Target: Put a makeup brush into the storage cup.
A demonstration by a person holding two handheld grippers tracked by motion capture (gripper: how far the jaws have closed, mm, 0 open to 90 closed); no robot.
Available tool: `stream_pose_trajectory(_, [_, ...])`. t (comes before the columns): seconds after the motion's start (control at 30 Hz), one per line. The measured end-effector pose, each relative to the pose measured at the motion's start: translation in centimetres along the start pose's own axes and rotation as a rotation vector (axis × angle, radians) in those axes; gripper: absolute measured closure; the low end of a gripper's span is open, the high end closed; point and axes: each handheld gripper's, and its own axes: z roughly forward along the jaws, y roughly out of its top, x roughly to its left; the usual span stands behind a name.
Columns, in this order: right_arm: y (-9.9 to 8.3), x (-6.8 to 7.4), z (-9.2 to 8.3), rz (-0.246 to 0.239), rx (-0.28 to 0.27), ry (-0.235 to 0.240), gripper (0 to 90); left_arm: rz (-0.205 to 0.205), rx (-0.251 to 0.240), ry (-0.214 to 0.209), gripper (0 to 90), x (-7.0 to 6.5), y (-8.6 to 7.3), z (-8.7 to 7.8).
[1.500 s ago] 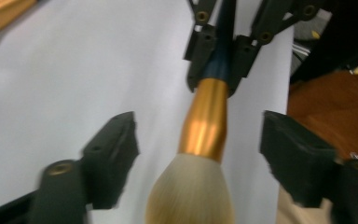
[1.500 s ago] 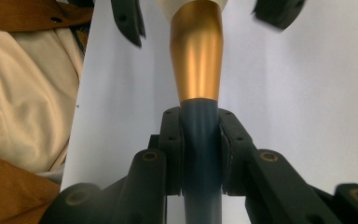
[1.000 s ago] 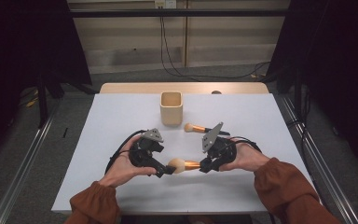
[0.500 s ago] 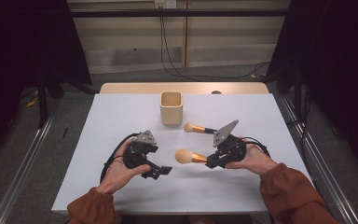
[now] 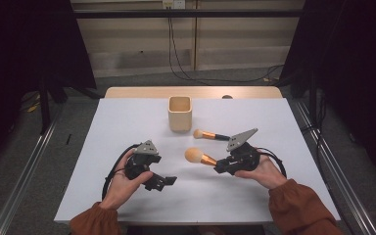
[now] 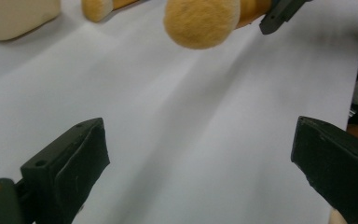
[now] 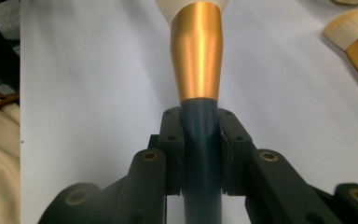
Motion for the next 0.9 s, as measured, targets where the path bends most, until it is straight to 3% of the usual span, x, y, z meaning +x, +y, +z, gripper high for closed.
stream_pose_trajectory(0.17, [-0.4, 0.4, 0.1, 0.049, -0.069, -0.015, 75.0, -0.017, -0.032, 0.020, 3.7, 0.2, -0.4, -0.4])
stream_pose_trajectory(0.3, [-0.7, 0.5, 0.0, 0.061, -0.119, -0.030, 74.9, -0.037, -0.055, 0.042, 3.7, 0.5, -0.7, -0.5])
stream_pose_trajectory(0.67, [-0.9, 1.1, 0.4, 0.030, -0.237, -0.022, 74.9, -0.061, -0.089, 0.064, 3.7, 0.9, -1.5, -1.0])
stream_pose_trajectory(0.73, [-0.9, 1.2, 0.5, 0.023, -0.250, -0.026, 74.9, -0.066, -0.103, 0.095, 3.7, 1.0, -1.8, -1.1])
stream_pose_trajectory(0.9, [-1.3, 1.2, 0.8, 0.032, -0.287, -0.028, 74.9, -0.077, -0.100, 0.075, 3.7, 1.3, -2.3, -1.2])
